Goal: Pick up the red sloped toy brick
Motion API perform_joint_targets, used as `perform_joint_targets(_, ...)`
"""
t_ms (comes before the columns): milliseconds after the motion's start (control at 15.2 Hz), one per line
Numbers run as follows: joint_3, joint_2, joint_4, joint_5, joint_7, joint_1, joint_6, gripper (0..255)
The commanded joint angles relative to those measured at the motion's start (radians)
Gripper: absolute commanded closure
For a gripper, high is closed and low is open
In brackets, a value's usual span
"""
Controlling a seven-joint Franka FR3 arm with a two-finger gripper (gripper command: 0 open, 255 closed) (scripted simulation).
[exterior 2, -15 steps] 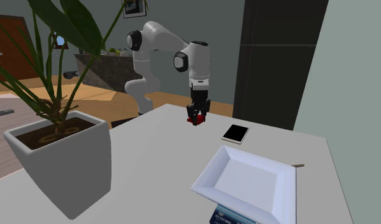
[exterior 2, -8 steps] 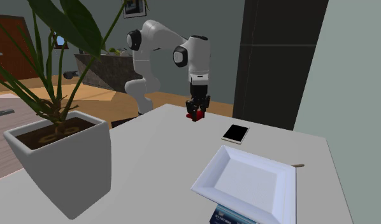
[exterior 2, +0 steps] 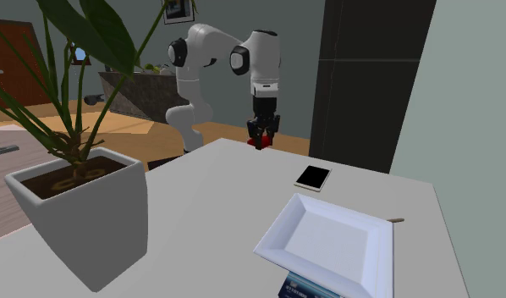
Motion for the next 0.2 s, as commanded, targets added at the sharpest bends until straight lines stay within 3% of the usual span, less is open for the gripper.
perform_joint_targets(0,0.000,-0.007,0.015,0.001,-0.002,-0.001,-0.023,255)
perform_joint_targets(132,0.000,-0.007,0.017,0.001,-0.002,-0.001,-0.025,255)
